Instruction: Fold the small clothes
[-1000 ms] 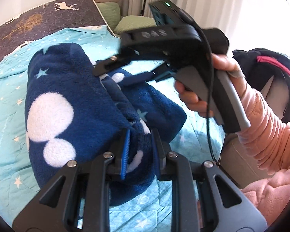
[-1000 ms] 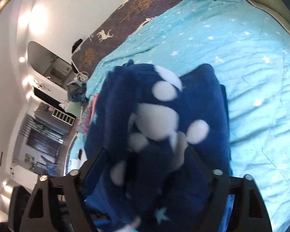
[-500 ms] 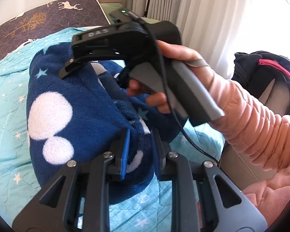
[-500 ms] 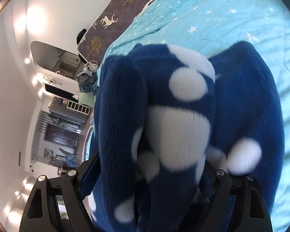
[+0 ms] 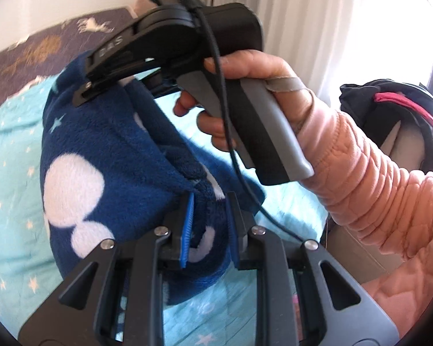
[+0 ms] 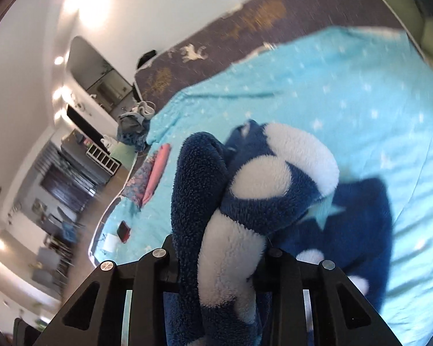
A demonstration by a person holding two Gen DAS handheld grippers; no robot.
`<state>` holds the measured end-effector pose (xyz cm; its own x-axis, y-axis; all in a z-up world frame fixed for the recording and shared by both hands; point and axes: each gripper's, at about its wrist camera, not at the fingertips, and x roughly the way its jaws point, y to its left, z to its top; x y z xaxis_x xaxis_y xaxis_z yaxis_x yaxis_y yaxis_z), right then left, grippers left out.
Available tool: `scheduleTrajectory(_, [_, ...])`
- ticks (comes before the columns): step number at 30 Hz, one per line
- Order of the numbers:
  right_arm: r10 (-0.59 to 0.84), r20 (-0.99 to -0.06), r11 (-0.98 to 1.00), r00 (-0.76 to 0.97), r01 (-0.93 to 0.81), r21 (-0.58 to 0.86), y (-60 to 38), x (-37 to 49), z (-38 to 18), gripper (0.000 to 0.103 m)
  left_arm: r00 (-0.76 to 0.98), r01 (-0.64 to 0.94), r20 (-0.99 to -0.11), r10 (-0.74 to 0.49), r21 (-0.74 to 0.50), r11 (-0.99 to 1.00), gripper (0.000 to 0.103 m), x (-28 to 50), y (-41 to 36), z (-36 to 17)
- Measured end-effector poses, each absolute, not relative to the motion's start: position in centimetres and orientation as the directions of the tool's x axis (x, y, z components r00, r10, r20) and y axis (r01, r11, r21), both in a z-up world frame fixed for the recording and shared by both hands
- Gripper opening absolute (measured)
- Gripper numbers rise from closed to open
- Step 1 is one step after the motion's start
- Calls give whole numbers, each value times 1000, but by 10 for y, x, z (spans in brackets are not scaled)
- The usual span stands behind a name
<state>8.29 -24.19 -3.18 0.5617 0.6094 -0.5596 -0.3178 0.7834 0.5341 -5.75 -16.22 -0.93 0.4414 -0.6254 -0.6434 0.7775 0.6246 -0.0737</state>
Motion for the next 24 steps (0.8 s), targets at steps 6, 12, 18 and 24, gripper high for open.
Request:
scheduleTrajectory(6, [591,-590,804,551,-337,490,-273,81,-1,31,375,826,-612,-696,-120,551,23,-56,-208,10])
scheduleTrajectory(12, [632,-609,770,479,-299,563,-316,93,-25,33,203,856,-678,-706,-227,464,12,-47,-275,-21])
scheduleTrajectory(18, [601,-672,799,434,-285,530,-321,106,-71,33,161,853,-753,-638,-218,473,12,-46,-286,-49])
scheduleTrajectory(24, [612,-656,787,442,-256,562,-336,123,-92,33,195,861,-659,-727,-239,448,28,-65,-233,7])
